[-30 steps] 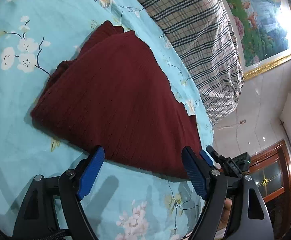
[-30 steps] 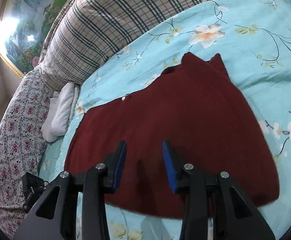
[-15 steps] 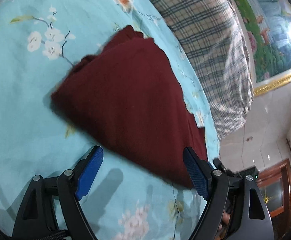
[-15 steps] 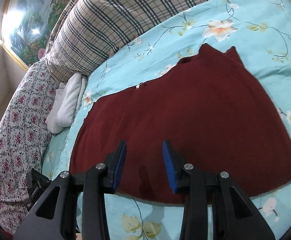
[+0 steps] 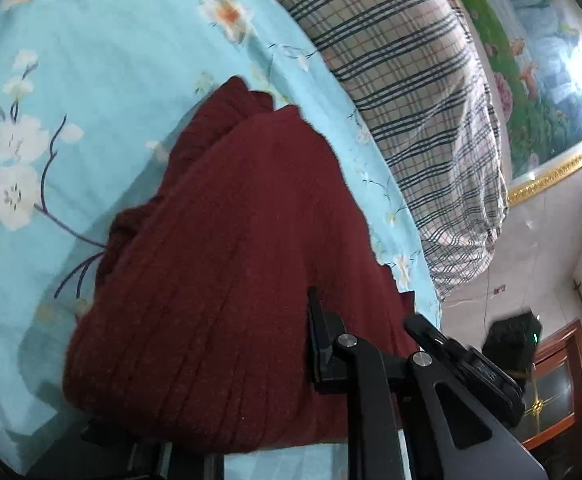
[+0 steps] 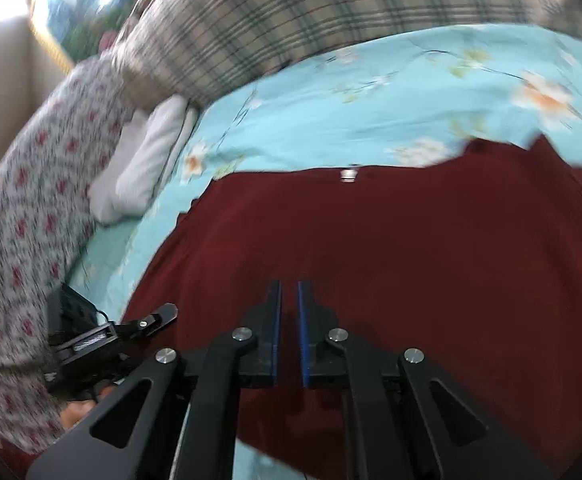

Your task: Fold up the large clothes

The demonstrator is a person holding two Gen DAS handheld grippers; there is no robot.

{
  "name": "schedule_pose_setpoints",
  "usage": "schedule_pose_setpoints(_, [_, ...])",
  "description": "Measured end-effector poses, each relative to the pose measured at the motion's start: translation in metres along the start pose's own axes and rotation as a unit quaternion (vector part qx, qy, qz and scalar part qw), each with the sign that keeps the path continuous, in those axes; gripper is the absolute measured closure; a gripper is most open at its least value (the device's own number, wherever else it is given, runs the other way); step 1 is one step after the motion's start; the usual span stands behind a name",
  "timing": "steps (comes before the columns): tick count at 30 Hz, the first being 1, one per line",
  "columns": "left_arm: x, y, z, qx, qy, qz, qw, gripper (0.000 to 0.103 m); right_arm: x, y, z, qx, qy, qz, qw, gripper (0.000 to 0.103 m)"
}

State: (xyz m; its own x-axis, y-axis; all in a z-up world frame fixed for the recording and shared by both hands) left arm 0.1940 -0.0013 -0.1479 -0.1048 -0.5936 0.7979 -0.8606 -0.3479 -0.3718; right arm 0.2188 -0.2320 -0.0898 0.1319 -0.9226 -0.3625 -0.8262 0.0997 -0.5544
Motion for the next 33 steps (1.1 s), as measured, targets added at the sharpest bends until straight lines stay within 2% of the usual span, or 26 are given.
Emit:
schedule_pose_setpoints(2, [0.012, -0.003, -0.003, 0.002, 0.011, 0.012, 0.9999, 0.088, 0.003, 0.009, 0.031, -0.057, 0.039, -0.019, 0.997, 0.096])
schedule_pose_setpoints(3, [0.02, -0.005, -0.004, 0.003, 0.018, 0.02, 0.9996, 0.088, 0.007, 0.015, 0.047, -0.072, 0.032, -0.015, 0.997, 0.097])
schedule_pose_setpoints(4, [0.027, -0.007, -0.006, 0.004, 0.022, 0.029, 0.9993, 0.088, 0.009, 0.015, 0.05, -0.068, 0.019, -0.007, 0.998, 0.101])
schedule_pose_setpoints(7, [0.067, -0.01, -0.007, 0.003, 0.036, 0.078, 0.9963, 0.088, 0.018, 0.015, 0.051, -0.068, -0.016, 0.037, 0.997, 0.102])
schedule_pose_setpoints(11, [0.125, -0.001, 0.009, -0.019, 0.054, 0.148, 0.9873, 0.088, 0.017, 0.02, 0.047, -0.069, -0.05, 0.049, 0.995, 0.102])
schedule_pose_setpoints(13, [0.15, 0.007, 0.02, -0.029, 0.06, 0.177, 0.982, 0.088, 0.024, 0.019, 0.03, -0.067, -0.087, 0.08, 0.991, 0.101])
schedule_pose_setpoints(15, [0.181, 0.019, 0.038, -0.042, 0.063, 0.22, 0.9726, 0.088, 0.044, 0.013, 0.003, -0.034, -0.11, 0.125, 0.986, 0.101])
schedule_pose_setpoints(17, [0.207, 0.038, 0.063, -0.059, 0.062, 0.264, 0.9609, 0.088, 0.082, 0.008, -0.033, 0.015, -0.121, 0.181, 0.976, 0.097])
schedule_pose_setpoints(19, [0.22, 0.06, 0.088, -0.082, 0.056, 0.293, 0.9509, 0.088, 0.128, 0.007, -0.064, 0.052, -0.135, 0.242, 0.959, 0.097])
schedule_pose_setpoints(21, [0.23, 0.094, 0.121, -0.11, 0.035, 0.34, 0.9333, 0.088, 0.159, 0.013, -0.082, 0.065, -0.145, 0.29, 0.944, 0.093])
schedule_pose_setpoints(23, [0.229, 0.129, 0.148, -0.136, 0.008, 0.381, 0.9146, 0.089, 0.177, 0.019, -0.092, 0.066, -0.154, 0.318, 0.933, 0.075])
schedule_pose_setpoints(24, [0.229, 0.138, 0.153, -0.139, 0.003, 0.391, 0.91, 0.089, 0.183, 0.021, -0.095, 0.064, -0.162, 0.328, 0.928, 0.057])
schedule_pose_setpoints(26, [0.231, 0.151, 0.156, -0.118, -0.017, 0.43, 0.895, 0.089, 0.186, 0.024, -0.095, 0.056, -0.167, 0.338, 0.925, 0.056])
schedule_pose_setpoints(27, [0.232, 0.152, 0.156, -0.111, -0.023, 0.44, 0.8908, 0.089, 0.184, 0.025, -0.097, 0.055, -0.177, 0.334, 0.924, 0.056])
schedule_pose_setpoints(31, [0.232, 0.149, 0.155, -0.101, -0.03, 0.456, 0.884, 0.088, 0.18, 0.015, -0.095, 0.042, -0.174, 0.314, 0.932, 0.05])
schedule_pose_setpoints(33, [0.231, 0.15, 0.153, -0.096, -0.033, 0.466, 0.8788, 0.088, 0.176, 0.01, -0.097, 0.043, -0.18, 0.309, 0.933, 0.047])
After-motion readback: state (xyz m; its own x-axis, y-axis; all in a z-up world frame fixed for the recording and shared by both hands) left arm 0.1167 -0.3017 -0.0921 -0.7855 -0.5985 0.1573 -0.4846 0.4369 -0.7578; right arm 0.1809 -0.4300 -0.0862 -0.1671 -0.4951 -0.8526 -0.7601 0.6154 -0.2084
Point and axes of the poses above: each gripper's, at about its wrist camera, not at the fingertips, and z roughly the way its jaws point, x to its right, y to its underside, the point moved 7 cm from there along z, roughly the way its jaws point
